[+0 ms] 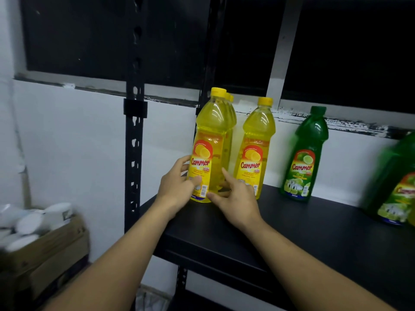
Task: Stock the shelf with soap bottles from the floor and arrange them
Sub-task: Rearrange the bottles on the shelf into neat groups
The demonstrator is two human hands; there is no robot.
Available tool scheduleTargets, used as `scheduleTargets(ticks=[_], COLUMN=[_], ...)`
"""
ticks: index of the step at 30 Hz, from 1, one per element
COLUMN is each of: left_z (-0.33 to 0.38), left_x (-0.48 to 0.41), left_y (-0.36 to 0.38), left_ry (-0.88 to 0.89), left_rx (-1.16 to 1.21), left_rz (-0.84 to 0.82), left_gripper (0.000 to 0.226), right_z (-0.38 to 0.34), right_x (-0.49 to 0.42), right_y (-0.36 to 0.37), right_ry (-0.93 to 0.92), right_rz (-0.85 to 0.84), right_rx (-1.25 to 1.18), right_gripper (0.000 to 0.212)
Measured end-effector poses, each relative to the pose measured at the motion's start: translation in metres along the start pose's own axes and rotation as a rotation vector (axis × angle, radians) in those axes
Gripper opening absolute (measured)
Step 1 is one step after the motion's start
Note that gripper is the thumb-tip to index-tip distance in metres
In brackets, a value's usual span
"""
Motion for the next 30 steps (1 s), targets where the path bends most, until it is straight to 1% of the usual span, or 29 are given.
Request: scheduleTargets(ticks=[3,9,15,21,23,27,30], left_z=[-0.001,0.0,0.0,0.0,0.0,0.002,0.014], left_x=[-0.002,-0.001,0.0,0.0,0.001,0.006,0.015], left_y=[-0.003,-0.002,-0.002,-0.001,0.0,-0.002,-0.007], left_ry=[-0.023,-0.021,-0.016,-0.023,-0.029,-0.026,0.058], left_rx=[0.027,0.024,0.007,0.005,0.005,-0.025,-0.196], left_rz=[0.028,0.021,0.02,0.023,0.023,0.046,0.124], left_gripper=[0.052,0.052,0.054,0.051,0.051,0.054,0.061], right_z=[-0.002,0.005,0.009,0.011,0.011,0.007,0.01], right_x=[0.002,-0.001,-0.004,-0.005,-0.003,0.009,0.022], right_y=[0.002,0.008,0.012,0.009,0.006,-0.006,-0.016], right_ry=[-0.023,0.002,0.024,0.035,0.042,0.03,0.076], right_rz=[-0.017,-0.057,-0.068,-0.043,-0.019,0.039,0.022], right_rx=[0.016,0.001,-0.006,-0.012,-0.03,-0.044,-0.074], right_gripper=[0.085,0.087,0.087,0.085,0.082,0.063,0.059])
Point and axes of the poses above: each hand's wrist, its own x-axis away from the middle knuckle, its own y-axis out of the palm, z = x × y, the point moved 8 cm from there along -x, towards the middle knuckle, and after that the axes turned 2 degrees about x, right-handed, at the moved point
